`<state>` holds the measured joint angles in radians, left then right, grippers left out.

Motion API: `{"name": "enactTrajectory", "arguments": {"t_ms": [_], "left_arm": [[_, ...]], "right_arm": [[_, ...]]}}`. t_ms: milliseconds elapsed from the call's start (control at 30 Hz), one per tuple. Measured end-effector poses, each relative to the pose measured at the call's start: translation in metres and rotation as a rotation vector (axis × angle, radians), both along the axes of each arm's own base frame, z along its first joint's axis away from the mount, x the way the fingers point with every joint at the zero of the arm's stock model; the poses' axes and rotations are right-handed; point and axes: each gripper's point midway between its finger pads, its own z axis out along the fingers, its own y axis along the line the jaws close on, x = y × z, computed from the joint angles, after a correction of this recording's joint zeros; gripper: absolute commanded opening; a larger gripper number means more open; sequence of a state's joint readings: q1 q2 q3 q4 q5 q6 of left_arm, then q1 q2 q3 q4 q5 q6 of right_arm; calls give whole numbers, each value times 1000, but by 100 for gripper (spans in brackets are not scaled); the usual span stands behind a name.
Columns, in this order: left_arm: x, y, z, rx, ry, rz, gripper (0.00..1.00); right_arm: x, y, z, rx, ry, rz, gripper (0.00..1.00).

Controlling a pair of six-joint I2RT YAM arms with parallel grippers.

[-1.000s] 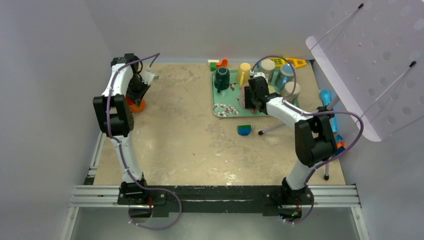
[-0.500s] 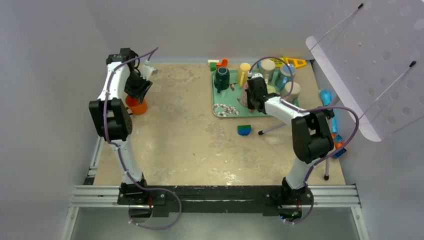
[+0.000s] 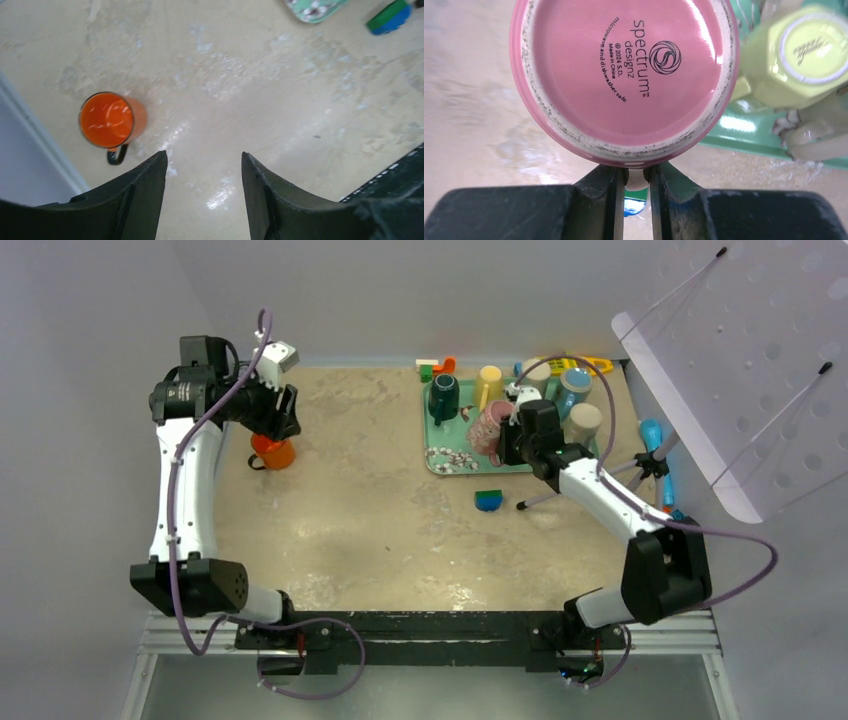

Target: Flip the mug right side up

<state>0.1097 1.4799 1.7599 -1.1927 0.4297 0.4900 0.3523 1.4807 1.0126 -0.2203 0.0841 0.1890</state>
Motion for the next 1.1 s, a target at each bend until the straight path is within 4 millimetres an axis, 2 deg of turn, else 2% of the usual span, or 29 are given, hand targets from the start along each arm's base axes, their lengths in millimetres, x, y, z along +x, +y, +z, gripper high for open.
{"name": "enactTrajectory", "arguments": {"t_ms": [133, 267, 367, 467, 567, 633, 700, 733, 833, 967, 1000, 1067, 1100], "left_arm": [[-16, -33, 15, -185, -19, -51, 62], [-29, -68, 27, -395, 8, -138, 81], [-43, -94, 42, -569, 41, -205, 86], [-60, -119, 66, -734, 66, -280, 90], [-73, -137, 81, -840, 68, -335, 91], [-81, -142, 89, -885, 64, -354, 91], [-85, -145, 99, -912, 45, -364, 90], [-87, -145, 106, -921, 26, -371, 89], [-94, -147, 127, -938, -41, -400, 75], [-107, -150, 147, -957, -103, -439, 67], [-108, -151, 149, -965, -107, -444, 62], [-106, -153, 149, -983, -88, -440, 48], [-104, -155, 148, -992, -73, -438, 33]], "right_arm": [[-3, 17, 52, 107, -127, 74, 0], [-7, 42, 90, 250, -209, 166, 0], [-15, 71, 121, 393, -266, 244, 0], [-37, 121, 166, 545, -358, 361, 0], [-75, 175, 210, 717, -423, 522, 0], [-100, 200, 231, 811, -432, 615, 0], [-115, 216, 246, 881, -435, 669, 0], [-118, 220, 250, 904, -436, 679, 0], [-119, 230, 259, 964, -436, 690, 0], [-115, 245, 252, 992, -396, 696, 0], [-115, 249, 250, 1004, -383, 700, 0], [-114, 254, 252, 1021, -378, 714, 0], [-114, 256, 254, 1027, -377, 722, 0]]}}
